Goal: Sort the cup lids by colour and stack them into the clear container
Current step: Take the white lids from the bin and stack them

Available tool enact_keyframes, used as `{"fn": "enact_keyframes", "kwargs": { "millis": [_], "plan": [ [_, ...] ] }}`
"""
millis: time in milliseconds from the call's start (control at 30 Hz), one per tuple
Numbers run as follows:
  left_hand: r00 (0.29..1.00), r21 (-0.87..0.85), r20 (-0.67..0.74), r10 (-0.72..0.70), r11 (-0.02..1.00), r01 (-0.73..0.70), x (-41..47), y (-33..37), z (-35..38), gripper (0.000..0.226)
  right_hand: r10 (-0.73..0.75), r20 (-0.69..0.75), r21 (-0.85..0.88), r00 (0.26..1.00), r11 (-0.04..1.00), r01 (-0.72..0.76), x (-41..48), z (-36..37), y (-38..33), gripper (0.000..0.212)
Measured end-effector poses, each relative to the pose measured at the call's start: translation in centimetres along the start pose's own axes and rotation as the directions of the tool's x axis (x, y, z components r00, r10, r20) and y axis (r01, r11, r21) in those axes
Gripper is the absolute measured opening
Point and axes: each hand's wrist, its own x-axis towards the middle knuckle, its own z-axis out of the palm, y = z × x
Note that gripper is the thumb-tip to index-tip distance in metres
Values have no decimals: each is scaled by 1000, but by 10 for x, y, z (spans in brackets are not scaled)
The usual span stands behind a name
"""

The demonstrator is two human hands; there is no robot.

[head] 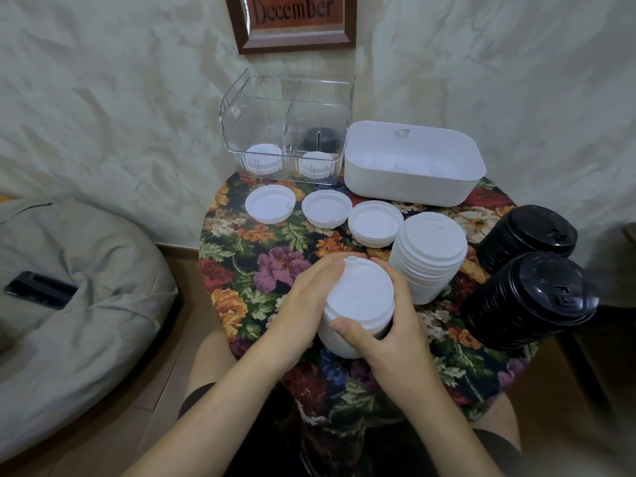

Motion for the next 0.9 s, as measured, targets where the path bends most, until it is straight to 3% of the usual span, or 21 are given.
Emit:
{"fn": "enact_keyframes", "kwargs": {
  "millis": [267,533,667,767,900],
  "plan": [
    [999,40,8,43,998,-43,-5,-8,1,60,-16,-29,-31,999,999,15,-8,-1,0,92],
    [999,77,-24,47,996,-45,-18,-14,1,54,-3,-108,-111,994,994,-9,-16,4,-1,95],
    [993,81,-93,67,995,-60,-18,-15,4,52,-5,-3,-120,1000,993,4,-18,-2,-2,105],
    [989,107,-130,71,993,-58,-16,-14,7,51,-38,82,-165,996,985,51,-19,-13,-4,92],
    [993,97,-100,59,994,-49,-18,-13,7,51,-7,-38,-132,999,991,2,-23,-13,-4,82]
  ]
}}
